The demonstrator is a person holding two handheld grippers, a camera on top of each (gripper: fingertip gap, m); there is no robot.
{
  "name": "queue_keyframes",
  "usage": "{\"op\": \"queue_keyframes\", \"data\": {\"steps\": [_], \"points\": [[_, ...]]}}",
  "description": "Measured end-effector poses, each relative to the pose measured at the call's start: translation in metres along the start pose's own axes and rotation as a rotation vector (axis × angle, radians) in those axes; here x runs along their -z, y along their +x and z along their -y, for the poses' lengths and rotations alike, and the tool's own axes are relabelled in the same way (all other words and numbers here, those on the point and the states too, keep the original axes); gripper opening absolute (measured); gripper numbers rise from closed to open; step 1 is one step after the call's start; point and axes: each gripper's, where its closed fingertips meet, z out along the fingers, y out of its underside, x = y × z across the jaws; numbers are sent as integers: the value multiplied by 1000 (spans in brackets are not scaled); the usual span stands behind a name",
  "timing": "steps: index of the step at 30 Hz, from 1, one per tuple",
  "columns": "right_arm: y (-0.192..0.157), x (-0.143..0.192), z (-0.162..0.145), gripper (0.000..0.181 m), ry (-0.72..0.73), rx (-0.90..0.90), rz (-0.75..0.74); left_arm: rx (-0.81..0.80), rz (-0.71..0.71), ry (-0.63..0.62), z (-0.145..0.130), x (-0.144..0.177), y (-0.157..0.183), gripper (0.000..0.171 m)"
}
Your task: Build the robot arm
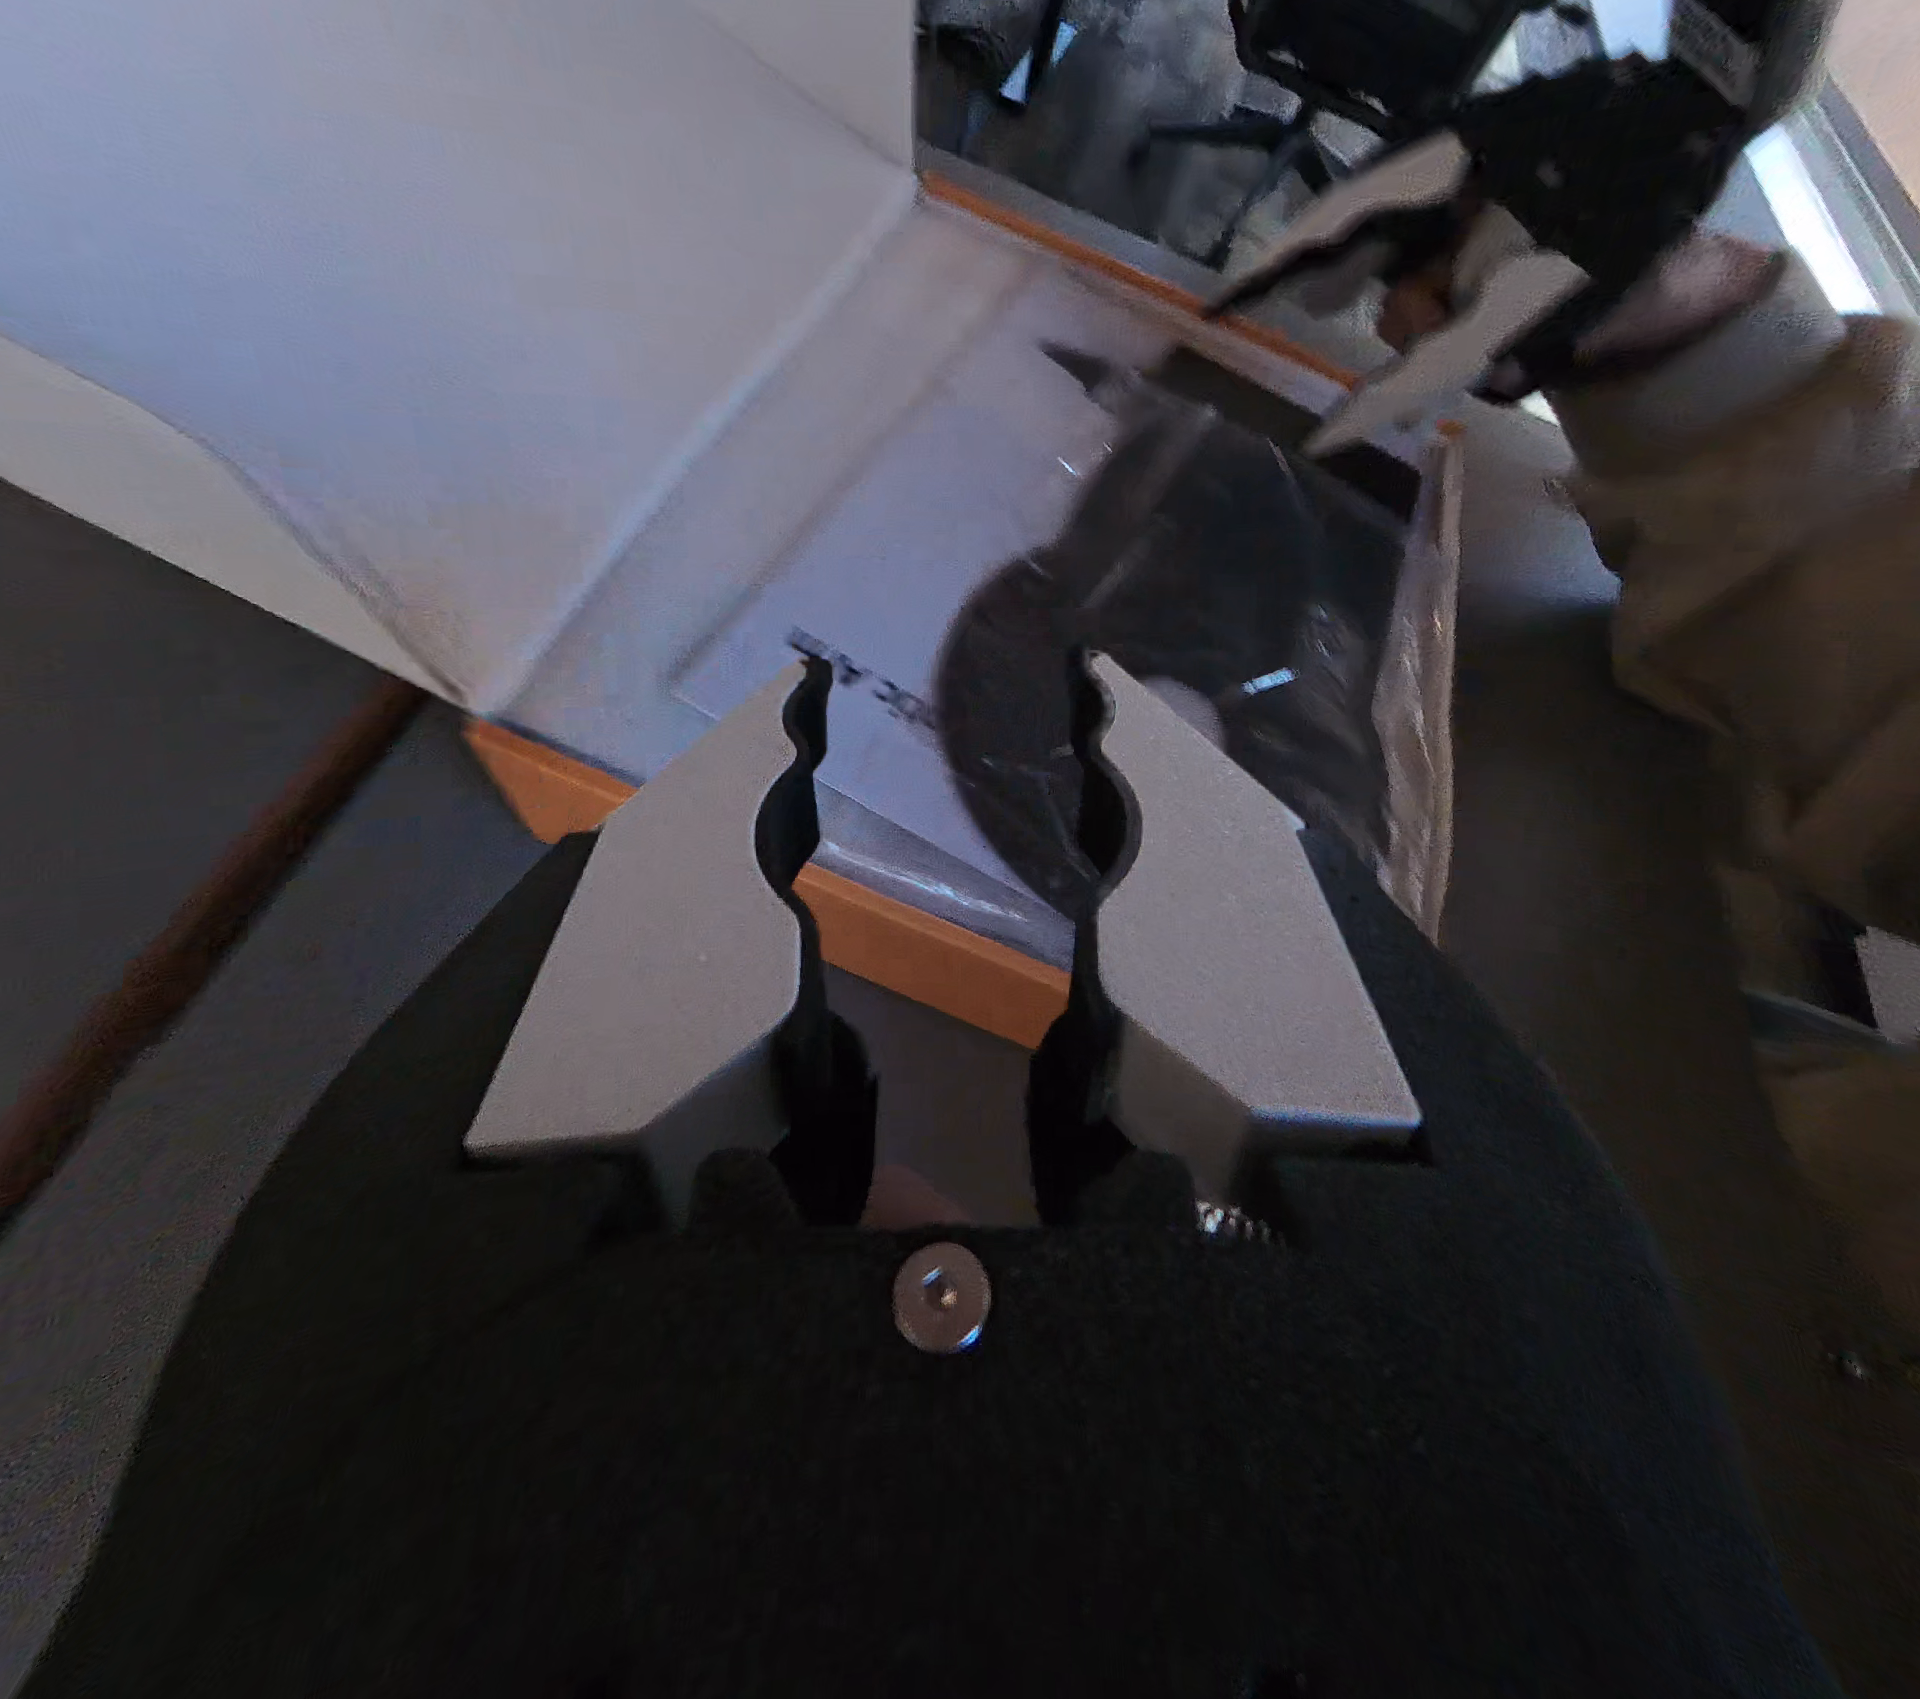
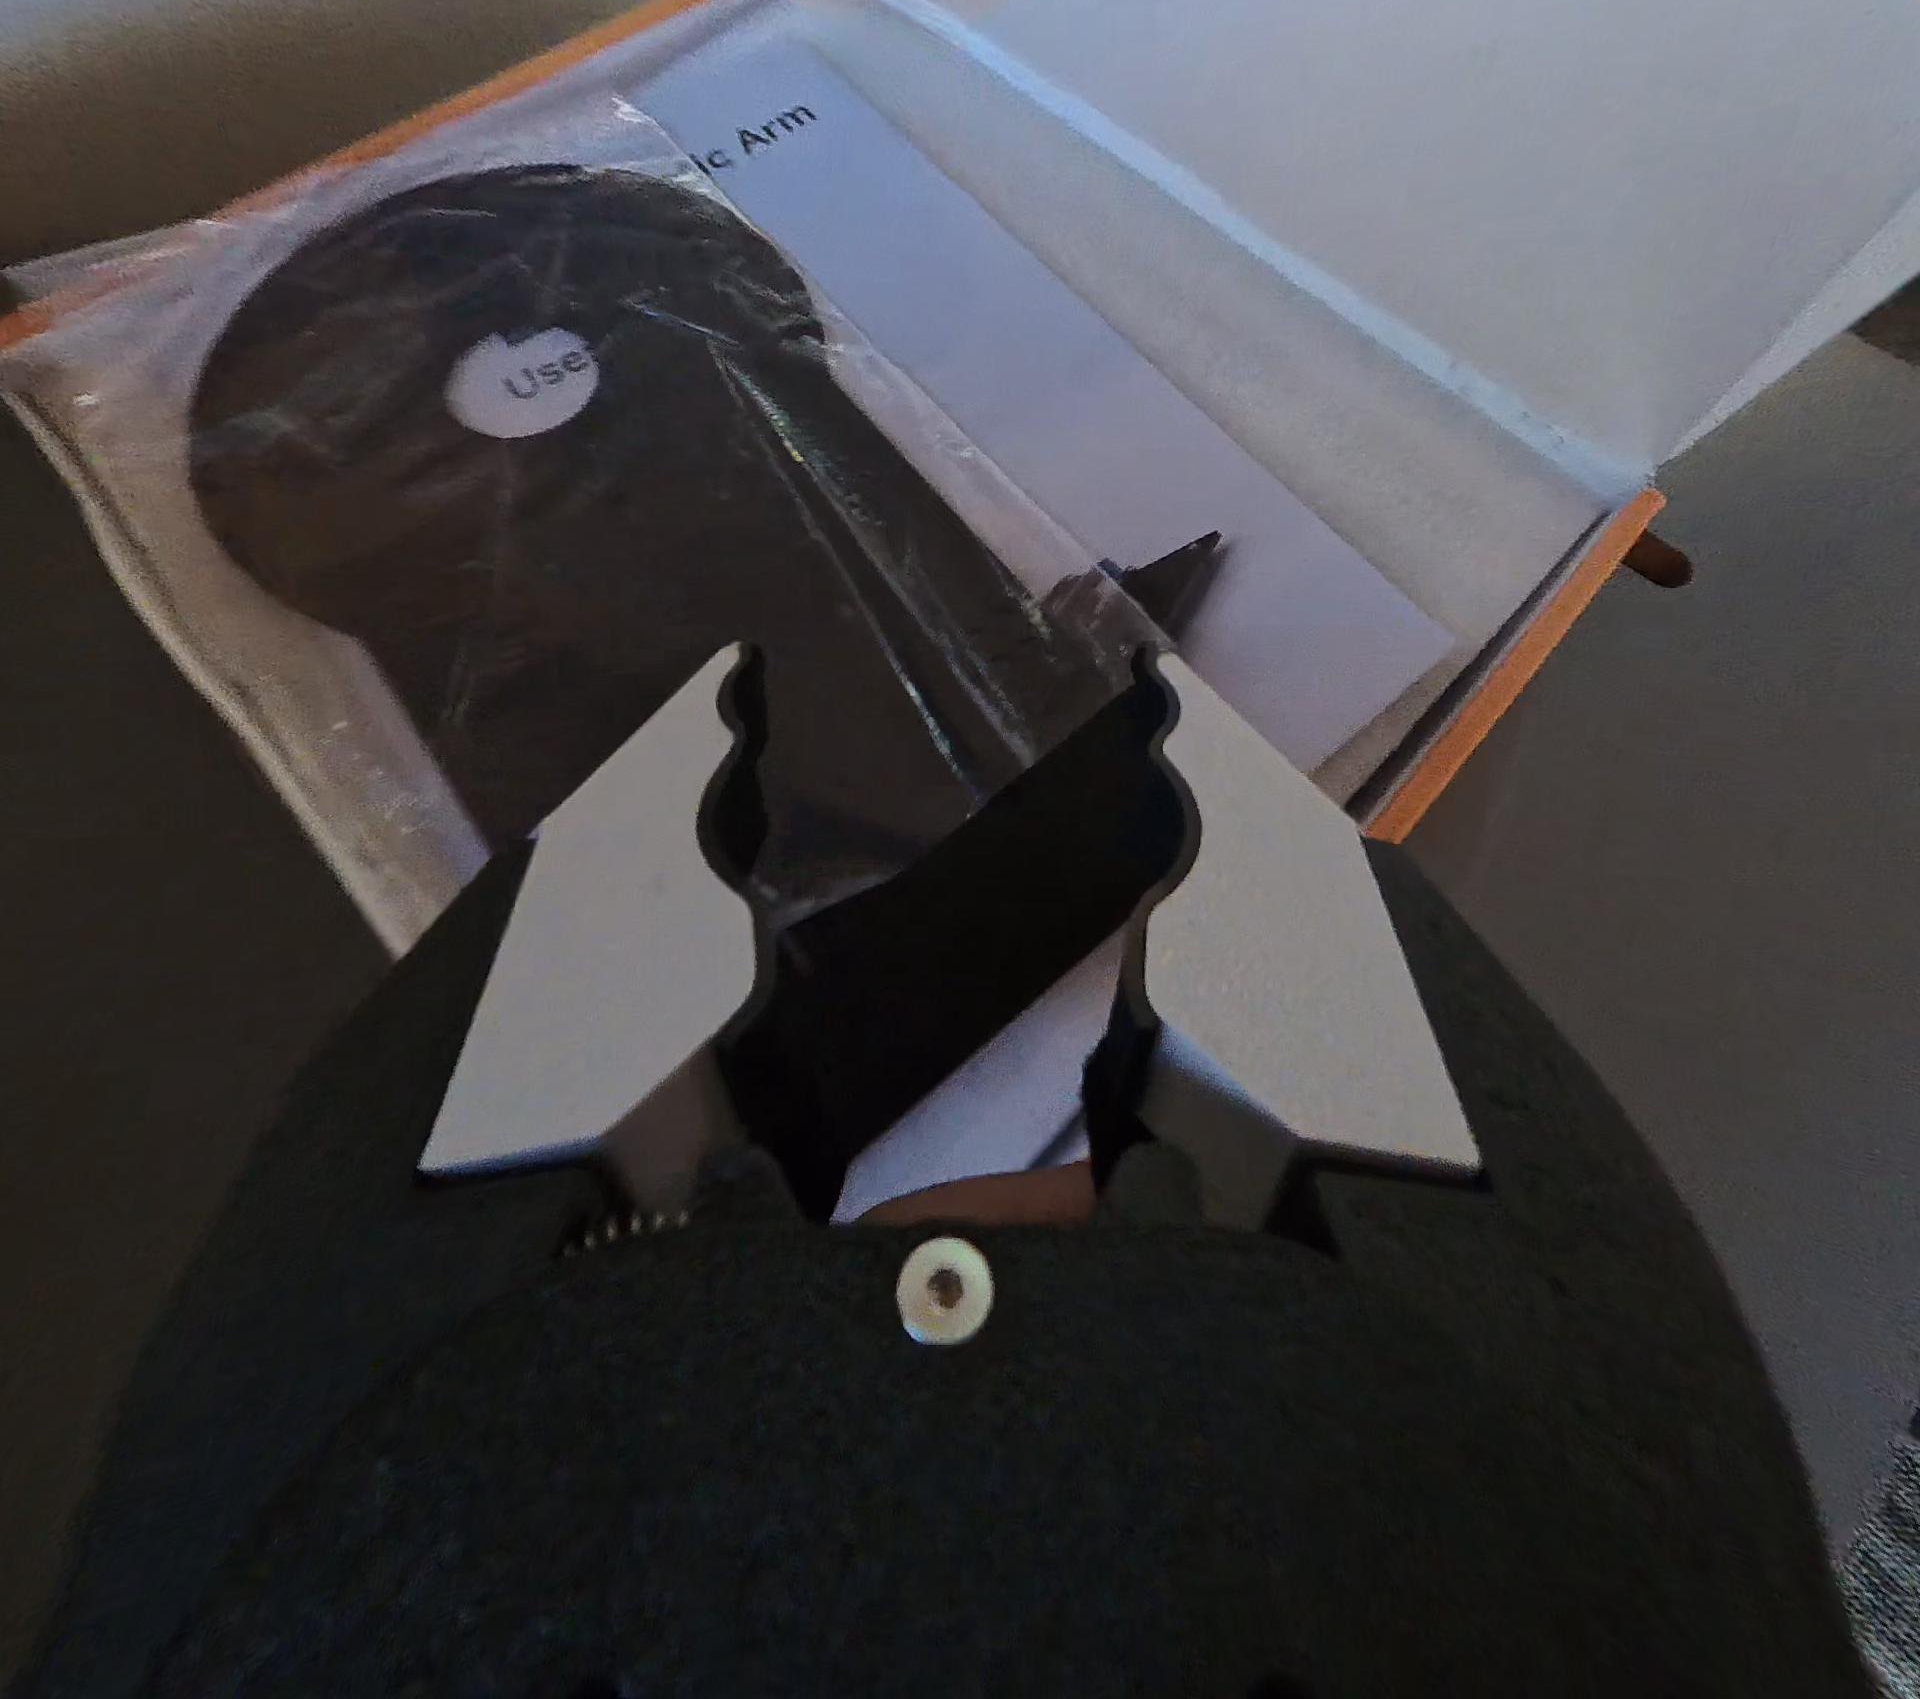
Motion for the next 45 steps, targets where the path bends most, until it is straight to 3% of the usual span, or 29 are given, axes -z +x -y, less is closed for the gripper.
{"op": "queue_keyframes", "data": {"steps": [3,7,11,15,19,22,25,29,31,35,39,45], "points": [[6,-20,-4,67,-70,32,-25,-41,5,-35,-28,-10,20,46],[11,-36,-11,53,-149,46,-23,-62,42,-22,-43,-3,33,47],[8,-38,-12,0,-160,106,-28,-106,146,-31,-57,12,34,46],[2,-34,-7,0,-179,204,-51,-109,208,-48,-67,16,34,46],[-10,-10,33,0,-34,217,-59,-113,226,-76,-68,-1,26,46],[-17,-1,43,0,-9,210,-62,-257,307,-183,-66,-21,5,47],[-24,-2,37,4,3,162,-63,-305,306,-326,-75,-38,-14,46],[-23,-1,12,31,-10,115,-72,-191,197,-376,-76,-46,-18,44],[-17,1,2,40,0,72,-66,-145,102,-391,-79,-50,-9,20],[-9,7,-12,51,-2,-52,24,-146,81,-395,-81,-49,-9,0],[13,11,-22,52,-29,-65,15,-166,96,-366,-77,-47,-7,0],[27,13,-10,51,20,-91,49,-242,88,-299,-63,-40,10,0]]}}
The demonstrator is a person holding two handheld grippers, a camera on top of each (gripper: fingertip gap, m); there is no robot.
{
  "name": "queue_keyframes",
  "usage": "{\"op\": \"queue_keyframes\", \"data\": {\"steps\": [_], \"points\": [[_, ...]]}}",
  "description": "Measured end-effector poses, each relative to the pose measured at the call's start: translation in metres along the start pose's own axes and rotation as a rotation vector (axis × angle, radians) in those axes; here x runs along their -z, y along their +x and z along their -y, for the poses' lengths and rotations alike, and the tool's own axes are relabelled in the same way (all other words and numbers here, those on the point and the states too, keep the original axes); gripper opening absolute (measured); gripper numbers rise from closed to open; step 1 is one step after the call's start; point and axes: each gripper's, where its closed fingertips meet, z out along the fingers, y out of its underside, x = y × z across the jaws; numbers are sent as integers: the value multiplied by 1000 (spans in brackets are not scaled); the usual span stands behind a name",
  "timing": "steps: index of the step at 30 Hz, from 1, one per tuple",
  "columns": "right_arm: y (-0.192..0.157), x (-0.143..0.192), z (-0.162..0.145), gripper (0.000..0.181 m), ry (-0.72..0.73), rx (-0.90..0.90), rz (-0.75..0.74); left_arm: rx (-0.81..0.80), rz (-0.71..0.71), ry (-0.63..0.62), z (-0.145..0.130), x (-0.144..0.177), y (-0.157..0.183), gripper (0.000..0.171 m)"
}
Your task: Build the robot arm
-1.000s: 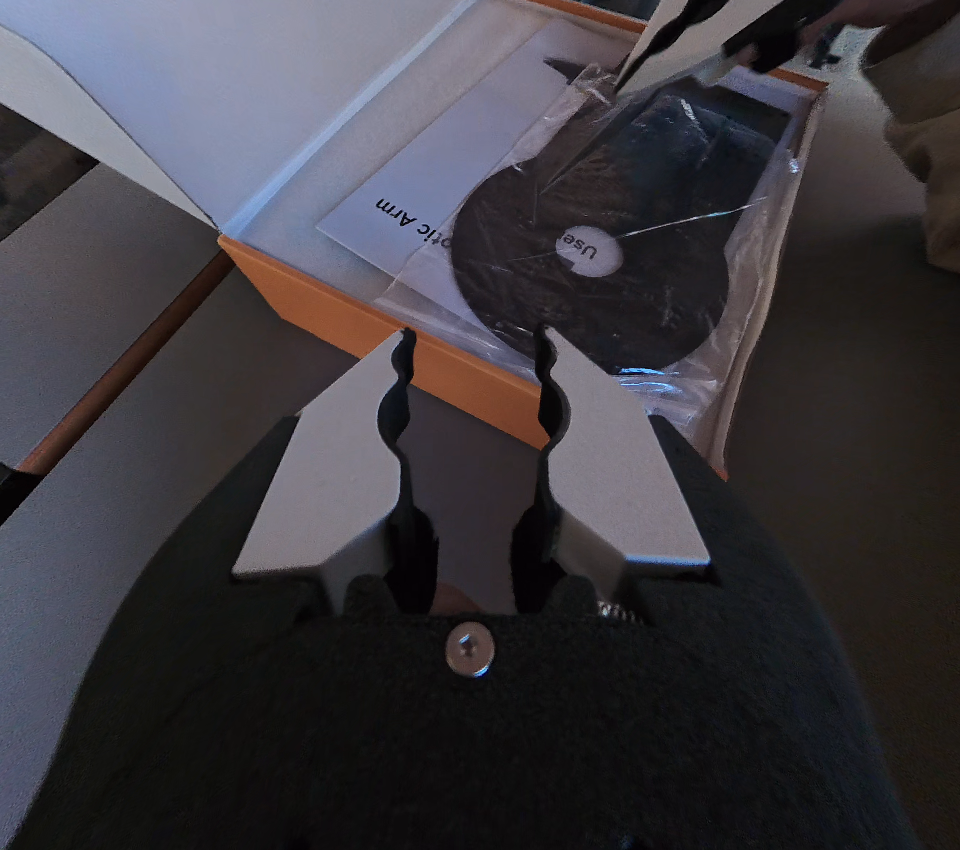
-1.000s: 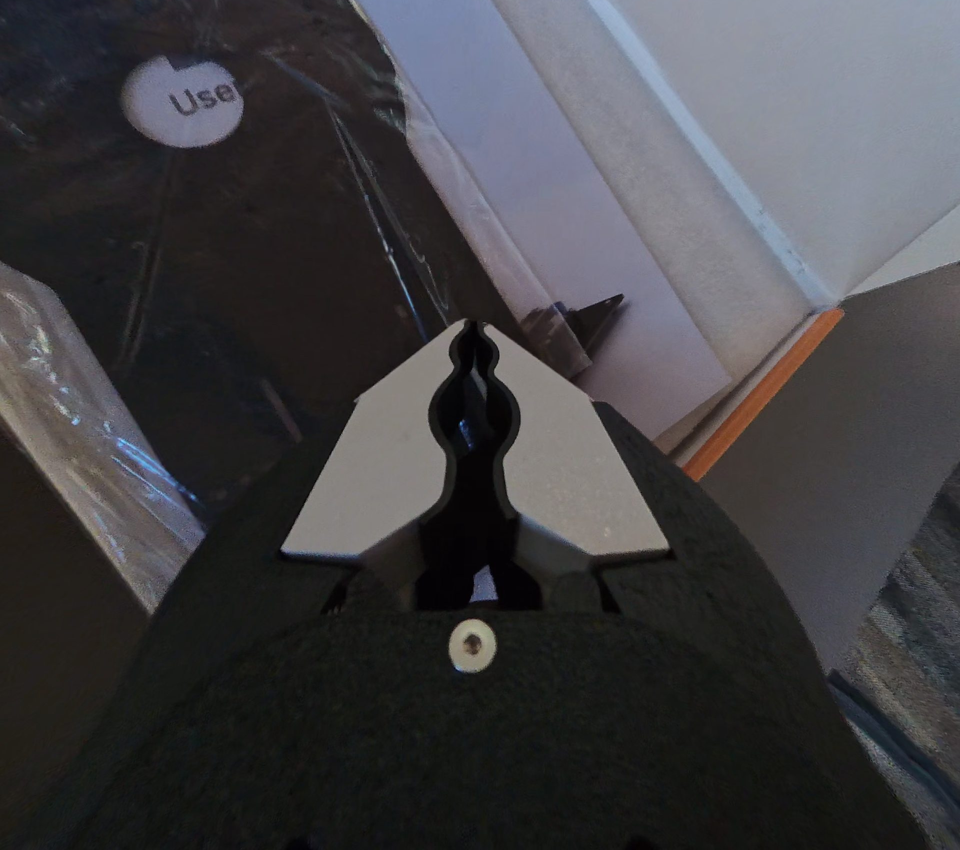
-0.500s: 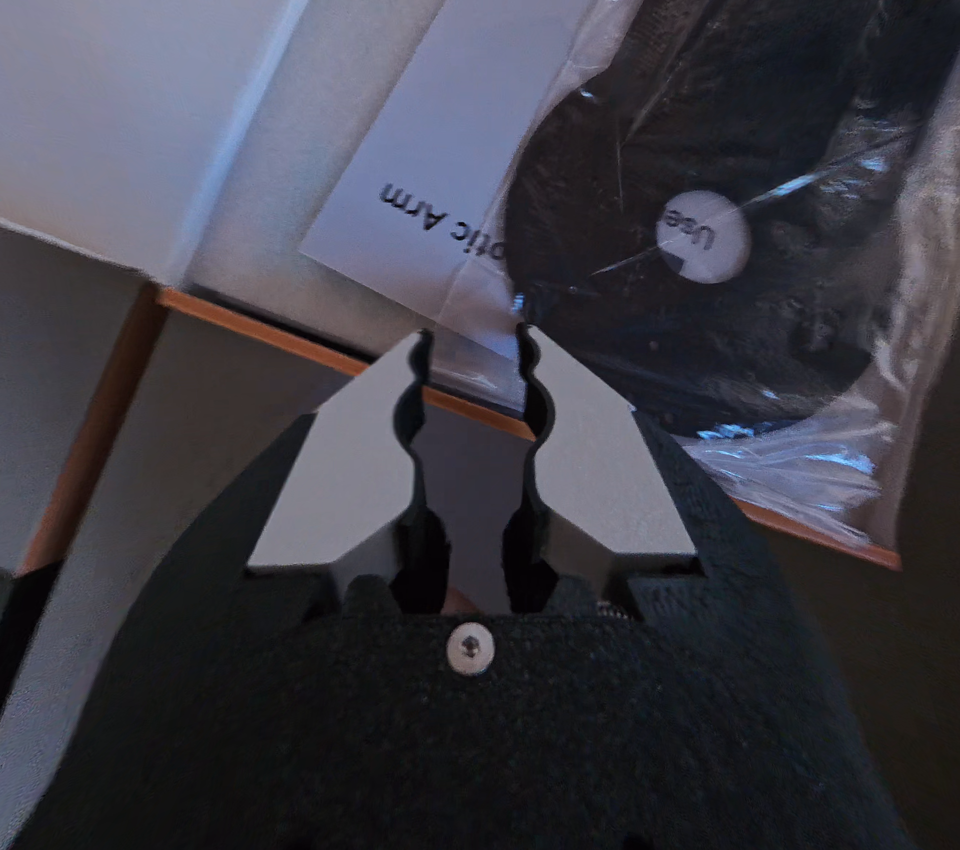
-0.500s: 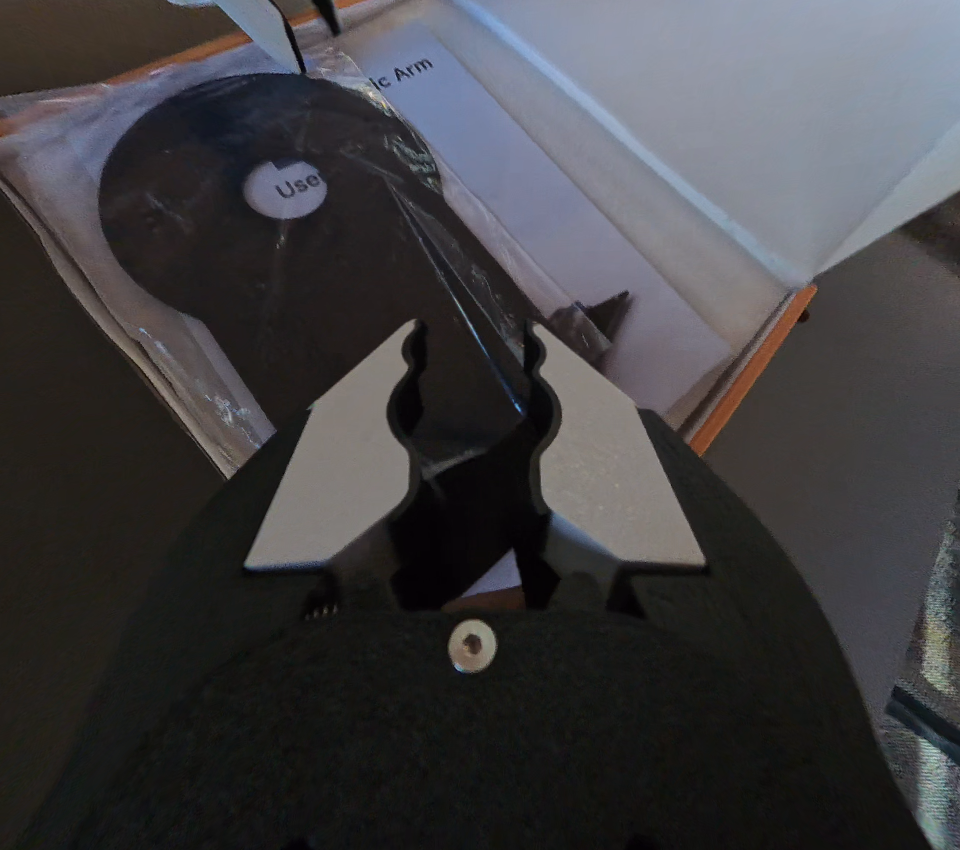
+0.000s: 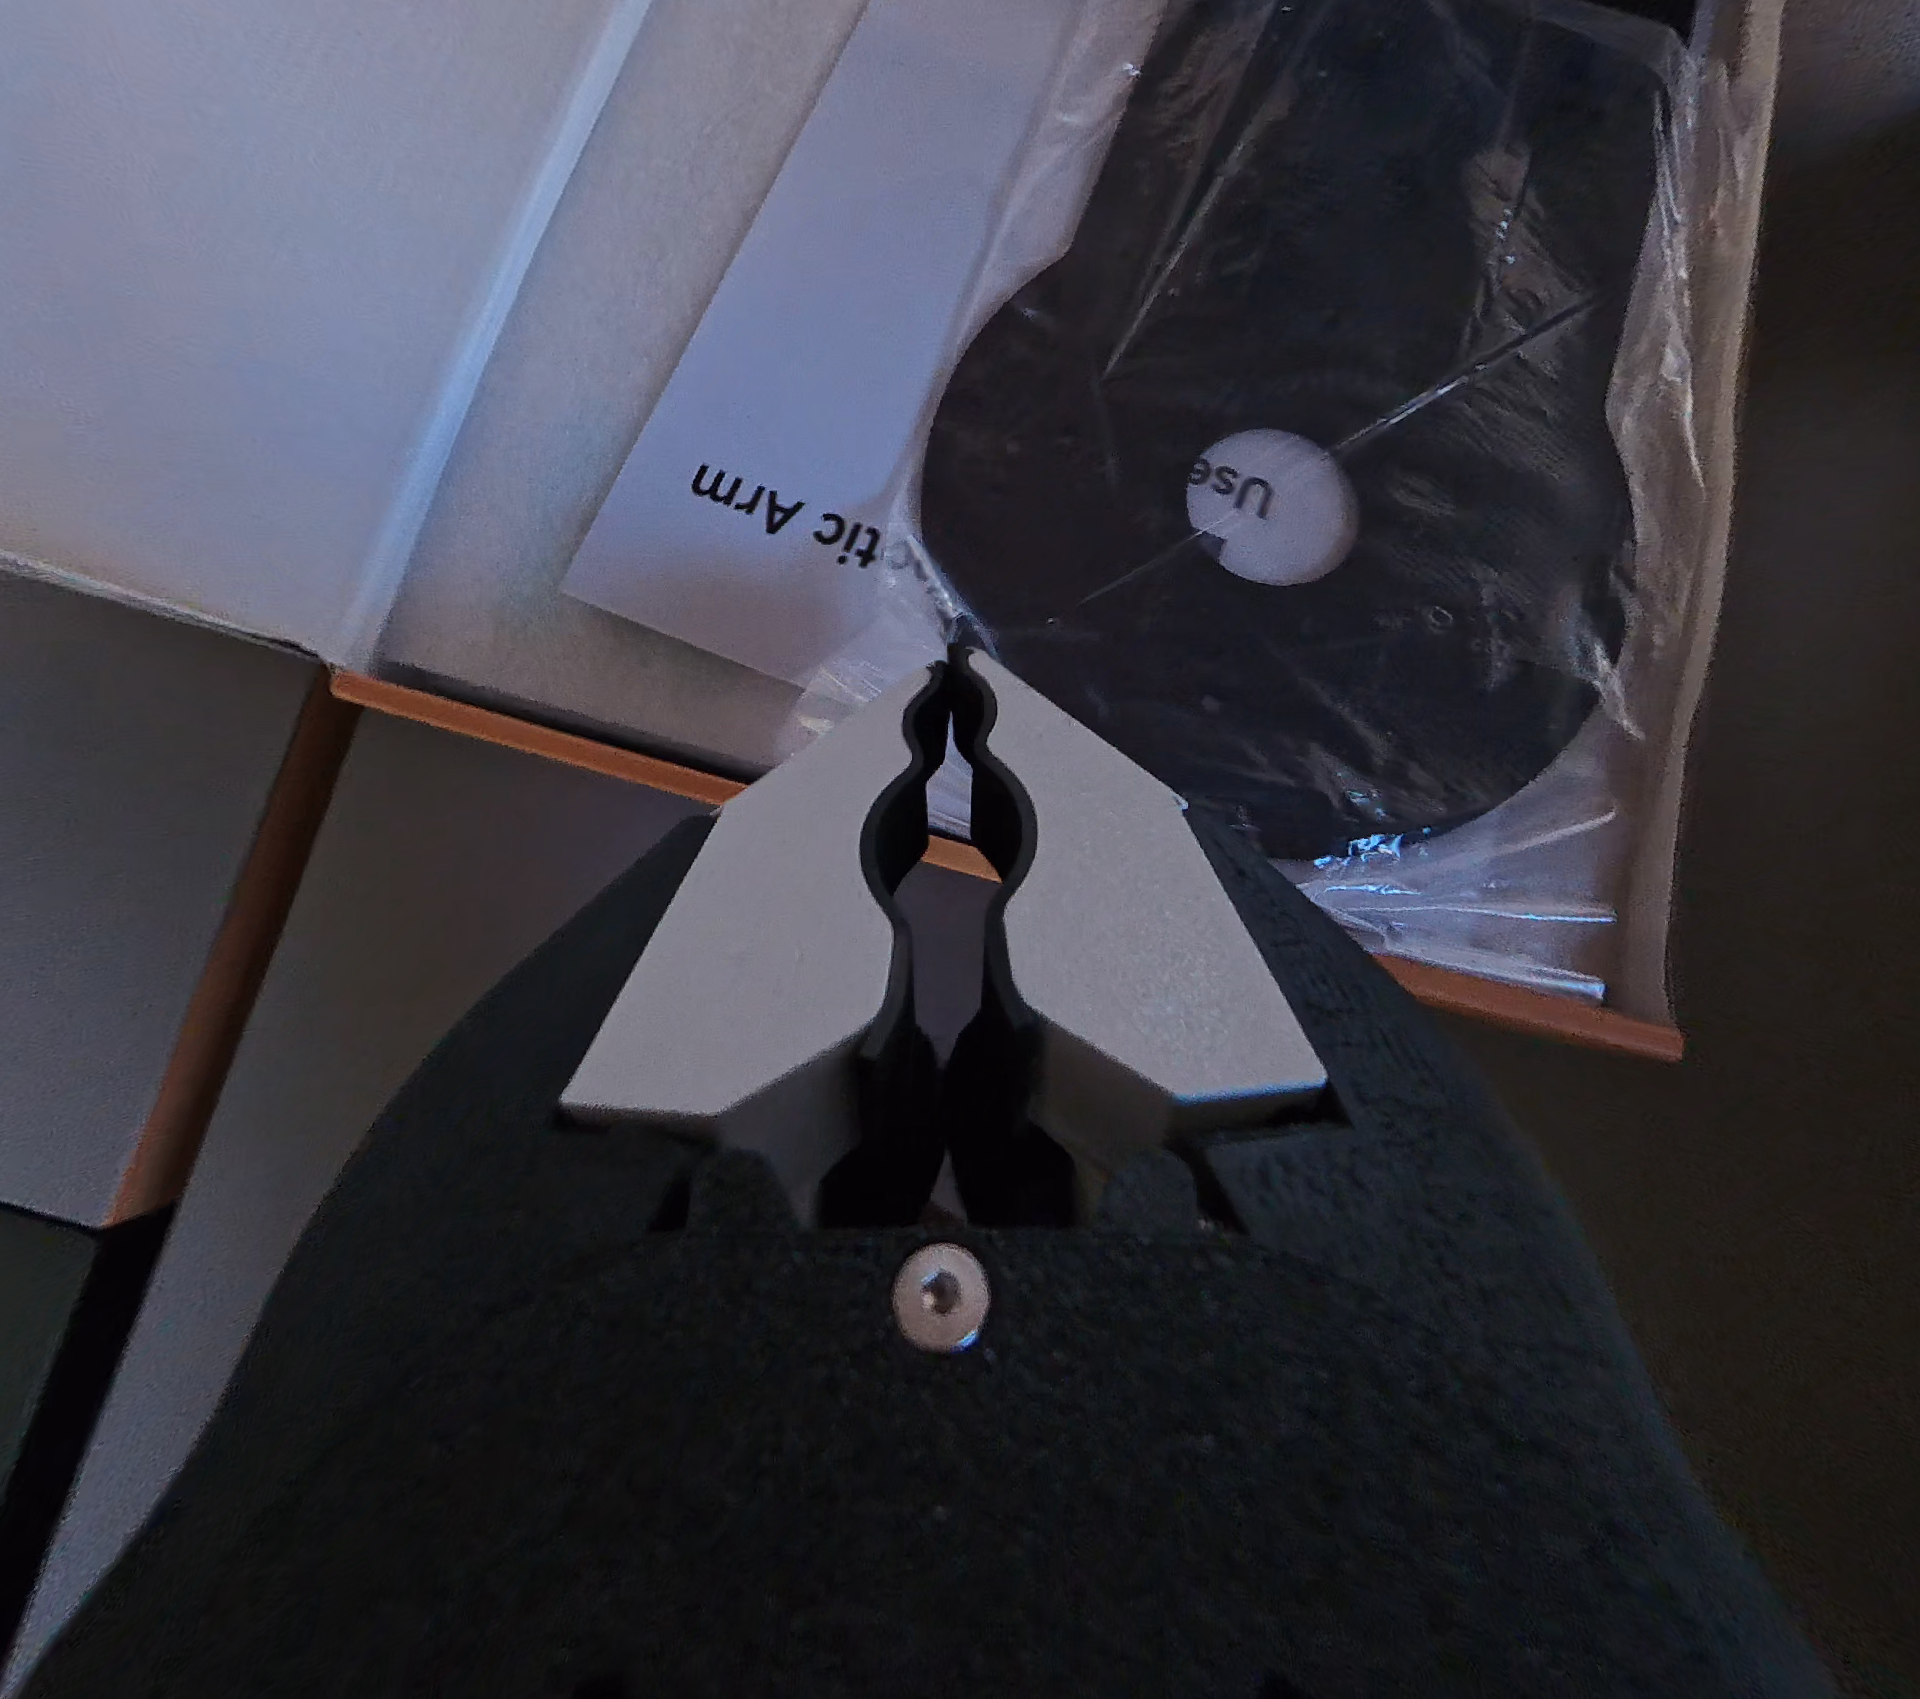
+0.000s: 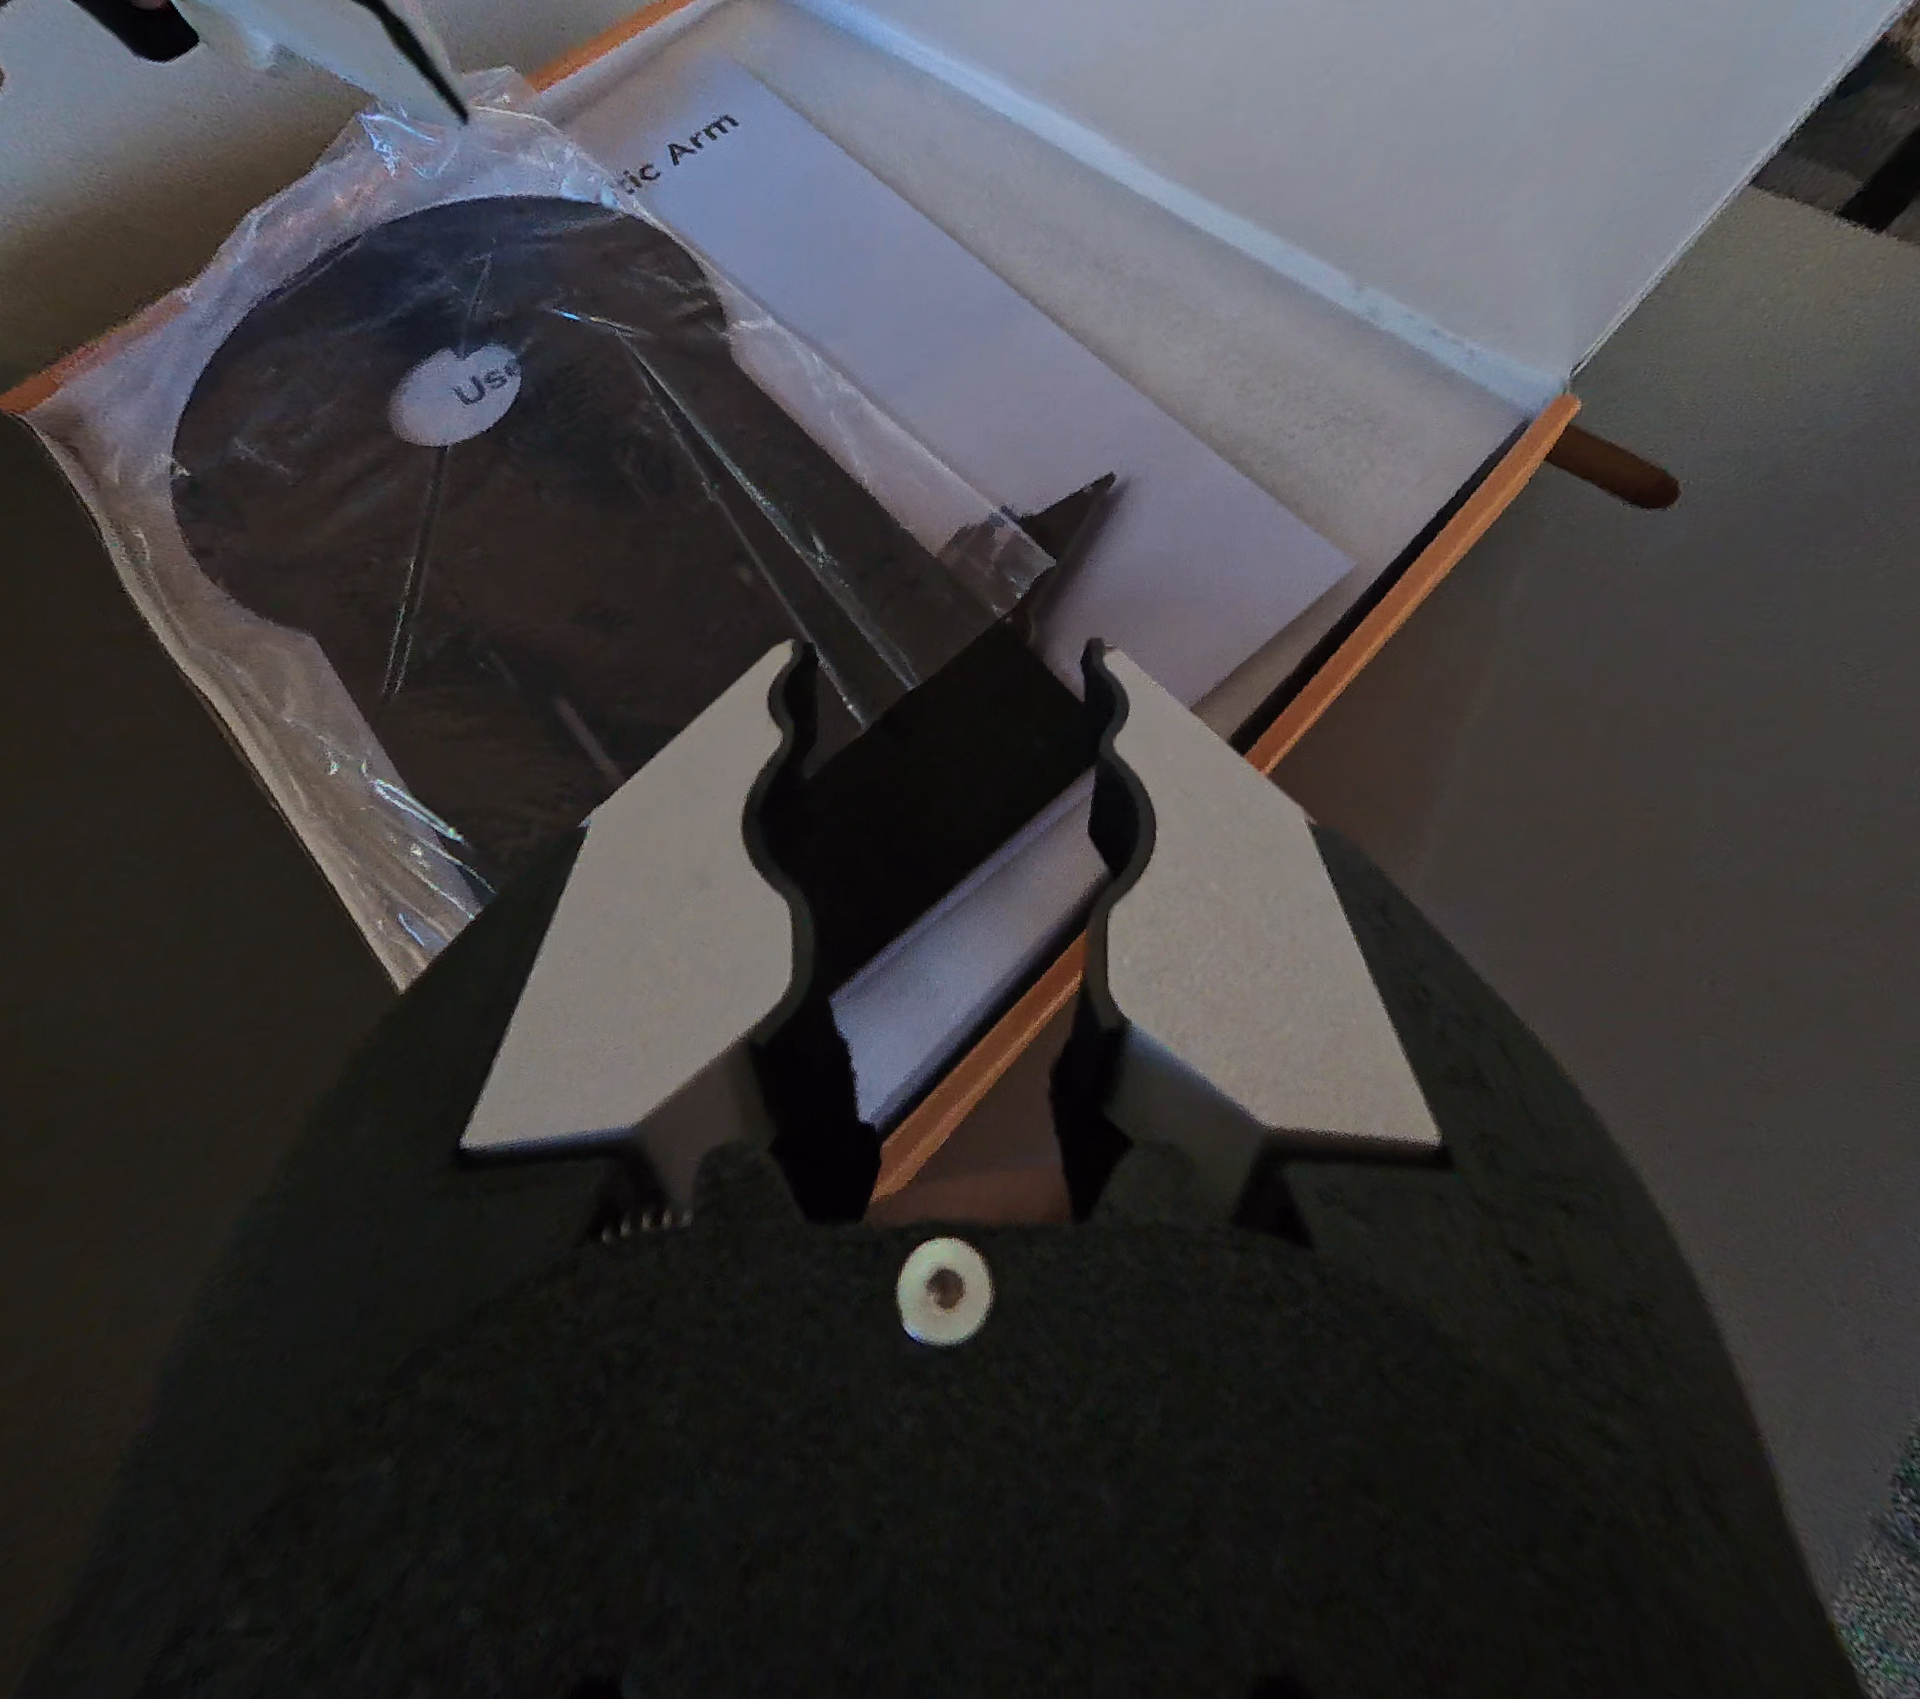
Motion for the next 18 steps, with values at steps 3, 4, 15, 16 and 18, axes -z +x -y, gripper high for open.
{"op": "queue_keyframes", "data": {"steps": [3,4,15,16,18], "points": [[-2,-8,7,54,4,37,15,-72,3,55,14,11,11,0],[-6,-13,10,54,3,49,39,-88,3,66,18,14,14,0],[-87,-95,70,72,-108,220,462,-147,-1,125,36,26,27,0],[-94,-103,69,73,-144,241,494,-148,-6,141,38,29,29,0],[-105,-118,64,76,-245,266,563,-143,-24,174,43,36,33,0]]}}
